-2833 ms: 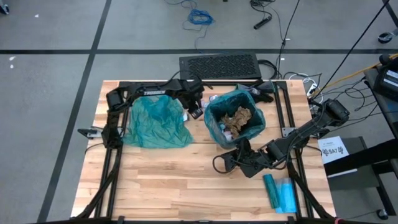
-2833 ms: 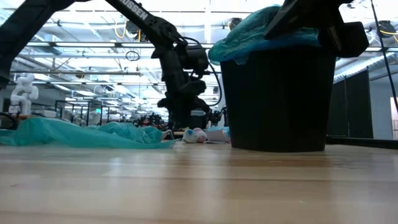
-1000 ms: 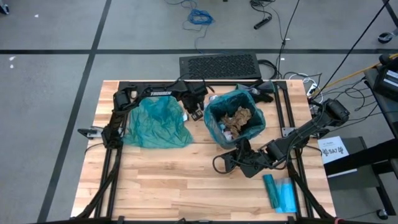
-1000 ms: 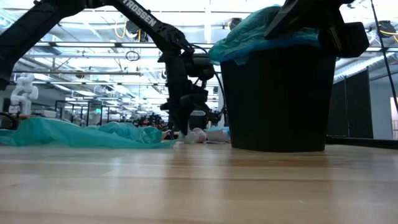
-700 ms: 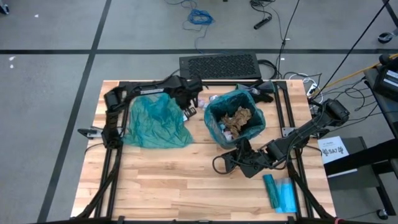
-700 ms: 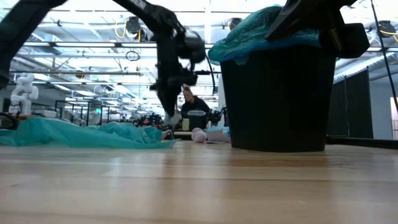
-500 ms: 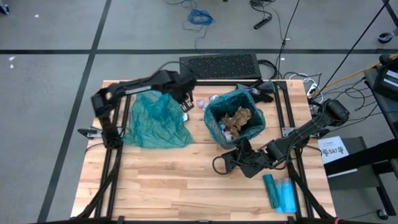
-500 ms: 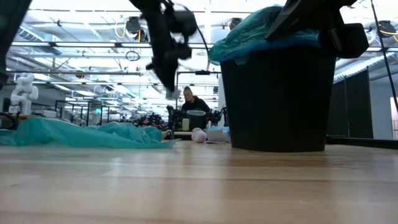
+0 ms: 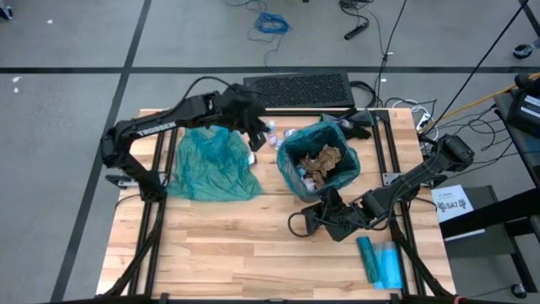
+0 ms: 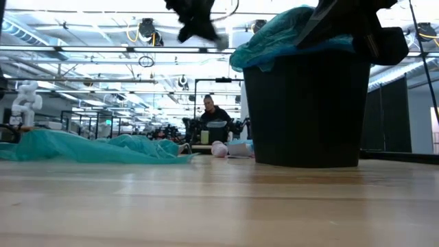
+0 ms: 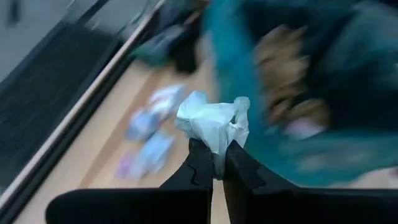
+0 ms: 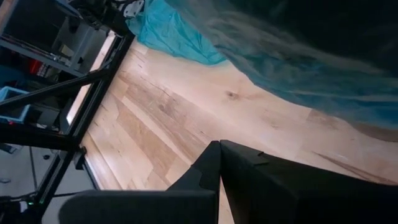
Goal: Place trash/remove bag and relplace
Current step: Put the blue trash bag into the trash bin
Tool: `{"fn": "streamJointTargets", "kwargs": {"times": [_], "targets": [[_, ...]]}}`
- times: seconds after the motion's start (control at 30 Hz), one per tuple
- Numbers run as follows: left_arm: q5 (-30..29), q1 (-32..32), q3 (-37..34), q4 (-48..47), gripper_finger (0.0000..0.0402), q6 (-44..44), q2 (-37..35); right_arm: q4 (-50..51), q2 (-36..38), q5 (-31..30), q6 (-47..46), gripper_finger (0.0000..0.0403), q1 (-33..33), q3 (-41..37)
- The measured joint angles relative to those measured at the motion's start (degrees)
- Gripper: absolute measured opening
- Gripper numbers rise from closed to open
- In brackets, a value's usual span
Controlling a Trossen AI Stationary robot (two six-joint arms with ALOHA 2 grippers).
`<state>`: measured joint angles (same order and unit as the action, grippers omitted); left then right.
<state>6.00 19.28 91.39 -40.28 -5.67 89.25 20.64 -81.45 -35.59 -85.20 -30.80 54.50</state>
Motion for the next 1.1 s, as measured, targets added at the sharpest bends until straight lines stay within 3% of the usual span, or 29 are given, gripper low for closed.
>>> {"fn": "streamJointTargets", "kwargs": {"times": [0.2, 0.37, 0.67, 0.97, 1.1], "targets": [[3.7, -5.2, 0.0, 12.1, 0.0016, 0.0, 0.5, 0.4, 0.0, 6.3, -1.1, 0.0000, -0.1, 0.0], [4.1, -8.5, 0.0, 16.1, 0.0016, 0.2, 2.8, 0.9, 0.0, 11.6, -3.4, 0.0000, -0.3, 0.0], [4.4, -11.2, 0.0, 19.4, 0.0019, 3.0, 9.7, 5.1, 0.0, 13.3, -12.3, 0.0000, -5.2, 0.0], [3.2, -11.5, 0.0, 27.0, 0.0114, 1.6, 11.8, 7.2, 0.0, 12.6, -20.4, 0.0000, -10.5, 0.0], [2.7, -11.1, 0.0, 28.2, 0.0137, 1.6, 11.5, 7.6, 0.0, 10.5, -20.8, 0.0000, -11.1, 0.0]]}}
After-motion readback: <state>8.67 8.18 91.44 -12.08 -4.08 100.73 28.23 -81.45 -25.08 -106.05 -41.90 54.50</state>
